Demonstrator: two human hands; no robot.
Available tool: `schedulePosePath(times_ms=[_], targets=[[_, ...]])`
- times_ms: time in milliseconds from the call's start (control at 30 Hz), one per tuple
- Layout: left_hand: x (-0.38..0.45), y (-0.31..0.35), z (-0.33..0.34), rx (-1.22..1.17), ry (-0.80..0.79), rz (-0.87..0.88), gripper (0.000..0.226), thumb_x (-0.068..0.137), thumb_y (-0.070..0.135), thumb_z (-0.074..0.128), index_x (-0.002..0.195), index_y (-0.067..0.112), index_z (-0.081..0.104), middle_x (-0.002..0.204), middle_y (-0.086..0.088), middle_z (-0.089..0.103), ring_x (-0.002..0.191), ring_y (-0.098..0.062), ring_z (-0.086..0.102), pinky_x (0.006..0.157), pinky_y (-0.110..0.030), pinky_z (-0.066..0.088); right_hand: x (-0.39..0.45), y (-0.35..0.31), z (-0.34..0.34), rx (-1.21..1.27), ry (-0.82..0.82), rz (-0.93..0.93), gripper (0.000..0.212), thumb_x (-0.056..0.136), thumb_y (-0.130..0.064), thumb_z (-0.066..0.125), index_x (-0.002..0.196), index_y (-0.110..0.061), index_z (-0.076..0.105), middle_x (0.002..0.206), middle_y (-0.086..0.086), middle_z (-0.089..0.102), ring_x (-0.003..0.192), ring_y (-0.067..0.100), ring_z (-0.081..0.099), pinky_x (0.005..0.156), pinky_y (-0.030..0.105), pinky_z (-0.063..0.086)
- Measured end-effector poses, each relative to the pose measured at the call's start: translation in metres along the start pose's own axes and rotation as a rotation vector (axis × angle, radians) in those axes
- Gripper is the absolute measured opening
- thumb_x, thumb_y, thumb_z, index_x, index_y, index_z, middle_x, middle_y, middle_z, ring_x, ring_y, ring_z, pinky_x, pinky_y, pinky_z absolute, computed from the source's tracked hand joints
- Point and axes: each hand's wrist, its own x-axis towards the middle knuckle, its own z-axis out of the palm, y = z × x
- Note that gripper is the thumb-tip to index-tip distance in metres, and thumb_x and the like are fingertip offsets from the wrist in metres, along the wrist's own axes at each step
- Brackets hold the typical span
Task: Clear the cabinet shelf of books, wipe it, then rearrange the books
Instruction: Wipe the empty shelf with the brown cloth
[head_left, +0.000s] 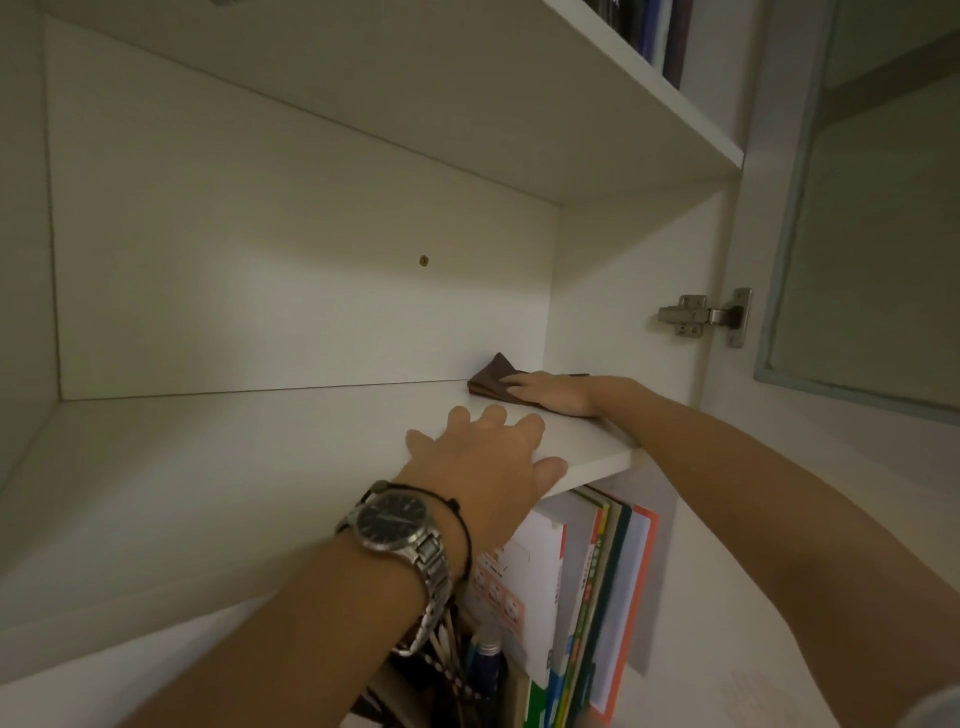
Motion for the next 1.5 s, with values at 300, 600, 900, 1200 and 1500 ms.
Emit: schedulePosePath(times_ms=[300, 600, 900, 1200, 1500], targets=[[-0.003, 0.0, -0.006, -0.217, 0.021, -0.073, 0.04, 0.099, 0.031, 0.041, 0.138, 0.028, 0.029, 0.136, -0.007, 0.03, 0.124, -0.029, 0.03, 0.101, -0.056, 0.035, -0.049, 0.004, 0.002, 0.018, 0.018, 0.059, 0.051, 0.101, -0.054, 0.021, 0.15, -0.039, 0.019, 0.157, 0.002, 0.022, 0.141, 0.026, 0.027, 0.115, 0.045, 0.016], [-0.007, 0.004, -0.01, -0.351, 0.055, -0.163, 0.041, 0.1, 0.046, 0.029, 0.134, 0.024, 0.037, 0.131, -0.007, 0.039, 0.122, -0.027, 0.037, 0.1, -0.05, 0.035, -0.099, -0.004, 0.007, -0.007, 0.072, 0.101, 0.048, 0.103, -0.046, 0.024, 0.15, -0.034, 0.023, 0.153, 0.009, 0.028, 0.138, 0.028, 0.03, 0.113, 0.041, 0.017], [-0.007, 0.007, -0.006, -0.313, 0.124, -0.174, 0.042, 0.1, 0.043, 0.031, 0.132, 0.017, 0.039, 0.127, -0.01, 0.042, 0.116, -0.027, 0.043, 0.095, -0.048, 0.043, -0.135, -0.011, 0.017, 0.021, 0.146, 0.143, 0.045, 0.102, -0.047, 0.026, 0.147, -0.039, 0.027, 0.149, 0.007, 0.033, 0.136, 0.031, 0.031, 0.115, 0.046, 0.019], [-0.021, 0.006, -0.008, -0.348, 0.264, -0.153, 0.038, 0.097, 0.043, 0.039, 0.117, 0.012, 0.049, 0.114, -0.009, 0.053, 0.099, -0.024, 0.053, 0.075, -0.035, 0.044, -0.155, -0.045, 0.031, -0.013, 0.194, 0.184, 0.046, 0.101, -0.052, 0.022, 0.147, -0.046, 0.022, 0.155, 0.002, 0.024, 0.14, 0.038, 0.019, 0.113, 0.052, 0.015], [-0.077, -0.009, -0.013, -0.162, 0.381, -0.203, 0.03, 0.096, 0.039, 0.042, 0.113, 0.018, 0.056, 0.106, -0.001, 0.059, 0.095, -0.019, 0.056, 0.073, -0.031, 0.041, -0.169, -0.07, 0.038, -0.038, 0.2, 0.108, 0.048, 0.1, -0.055, 0.02, 0.147, -0.047, 0.017, 0.155, 0.002, 0.023, 0.138, 0.037, 0.021, 0.109, 0.049, 0.016]])
